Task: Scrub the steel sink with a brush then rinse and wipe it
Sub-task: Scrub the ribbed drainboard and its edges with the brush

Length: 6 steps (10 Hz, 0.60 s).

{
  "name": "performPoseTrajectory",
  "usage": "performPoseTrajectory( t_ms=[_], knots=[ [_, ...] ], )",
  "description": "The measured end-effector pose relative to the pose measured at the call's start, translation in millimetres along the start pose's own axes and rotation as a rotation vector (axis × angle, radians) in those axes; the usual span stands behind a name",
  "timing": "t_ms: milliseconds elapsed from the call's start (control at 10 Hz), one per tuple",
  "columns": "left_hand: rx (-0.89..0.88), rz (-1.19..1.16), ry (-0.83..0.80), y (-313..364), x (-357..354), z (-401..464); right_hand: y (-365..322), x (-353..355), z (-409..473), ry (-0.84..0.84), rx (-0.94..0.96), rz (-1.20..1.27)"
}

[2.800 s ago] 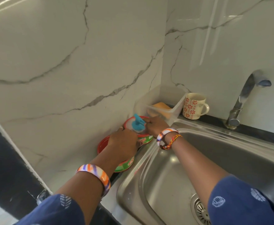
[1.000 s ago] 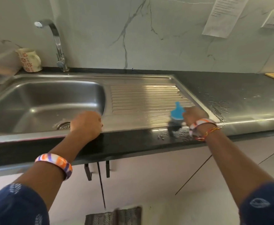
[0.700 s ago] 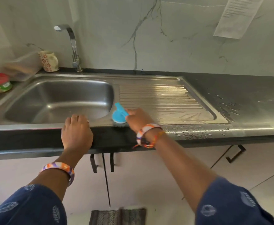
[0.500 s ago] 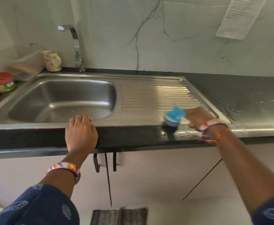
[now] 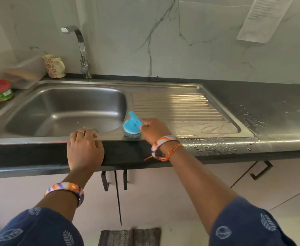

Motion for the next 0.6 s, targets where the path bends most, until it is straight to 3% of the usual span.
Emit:
performPoseTrajectory(
  t_ms=[200,300,400,500,600],
  knots=[
    [-0.019,-0.016,0.012,2,-2,-1,112,121,-20,0.198,-0.409,-0.119],
    [-0.036,-0.015,0.024,4,-3,-1,121,139,-19,0.249,-0.511,-0.146],
    [-0.04,-0.007,0.036,2,-4,0,82,109,-21,0.129,-0.377,-0.086],
    [-0.027,0.008,0.037,0,-5,2,6,28,-25,-0.187,-0.121,0.132],
    [-0.017,0.012,0.038,0,-4,2,-29,-11,-20,-0.226,-0.005,0.132]
  ],
)
Point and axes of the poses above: each hand's wrist, its own z-axis towards the middle knuckle, its own x-axis out of the back of the hand, y = z × x, the point moved 5 cm from there along z, towards the middle knuckle, and after that the axes turned 7 degrees about -y, right-handed, at the moved point
